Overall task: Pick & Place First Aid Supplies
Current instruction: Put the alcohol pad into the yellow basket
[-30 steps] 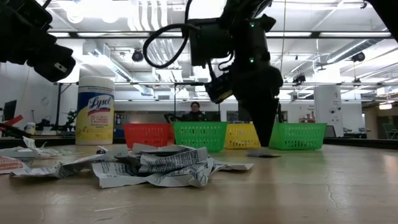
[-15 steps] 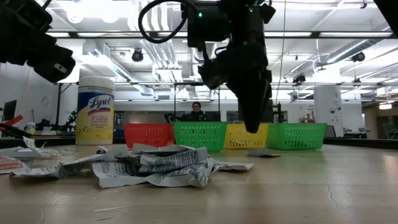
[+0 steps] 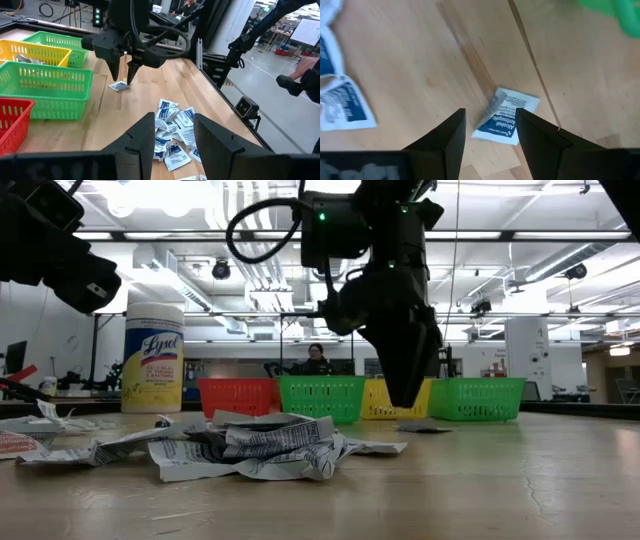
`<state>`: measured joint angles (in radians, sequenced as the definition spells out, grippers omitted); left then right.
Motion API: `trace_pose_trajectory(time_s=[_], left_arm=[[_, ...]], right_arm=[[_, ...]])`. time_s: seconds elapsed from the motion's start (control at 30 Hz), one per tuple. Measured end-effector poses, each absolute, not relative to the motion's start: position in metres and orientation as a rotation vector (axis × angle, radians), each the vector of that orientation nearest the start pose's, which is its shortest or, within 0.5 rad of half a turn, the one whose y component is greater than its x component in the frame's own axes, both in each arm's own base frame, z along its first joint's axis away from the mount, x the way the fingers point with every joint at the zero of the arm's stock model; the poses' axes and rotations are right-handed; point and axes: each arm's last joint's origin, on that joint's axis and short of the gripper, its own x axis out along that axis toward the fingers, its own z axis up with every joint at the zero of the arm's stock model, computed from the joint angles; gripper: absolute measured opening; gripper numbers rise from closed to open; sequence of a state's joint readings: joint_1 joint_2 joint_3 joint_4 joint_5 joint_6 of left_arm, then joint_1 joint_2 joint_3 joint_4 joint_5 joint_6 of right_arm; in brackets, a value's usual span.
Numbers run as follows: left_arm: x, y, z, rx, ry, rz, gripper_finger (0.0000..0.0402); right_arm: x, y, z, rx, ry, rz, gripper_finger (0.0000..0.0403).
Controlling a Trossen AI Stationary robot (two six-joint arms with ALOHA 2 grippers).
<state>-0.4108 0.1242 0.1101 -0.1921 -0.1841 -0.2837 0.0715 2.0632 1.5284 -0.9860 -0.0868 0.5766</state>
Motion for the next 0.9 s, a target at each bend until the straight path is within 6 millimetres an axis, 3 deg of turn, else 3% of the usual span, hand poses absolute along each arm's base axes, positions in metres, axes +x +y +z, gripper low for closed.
trace_pose_trajectory(time_s=[0.47,0.9], left_arm=[[0.092,-0.034,0.173,-0.227,0.228,-0.195,0.0131],[0.092,-0.034,0.173,-0.228,0.229,-0.195,0.0131]], right_arm=[[0.393,0.031,0.138,0.455,1.589,-0.345,0.0159],[0.393,0.030,0.134,0.454,1.601,-0.349,0.0063]])
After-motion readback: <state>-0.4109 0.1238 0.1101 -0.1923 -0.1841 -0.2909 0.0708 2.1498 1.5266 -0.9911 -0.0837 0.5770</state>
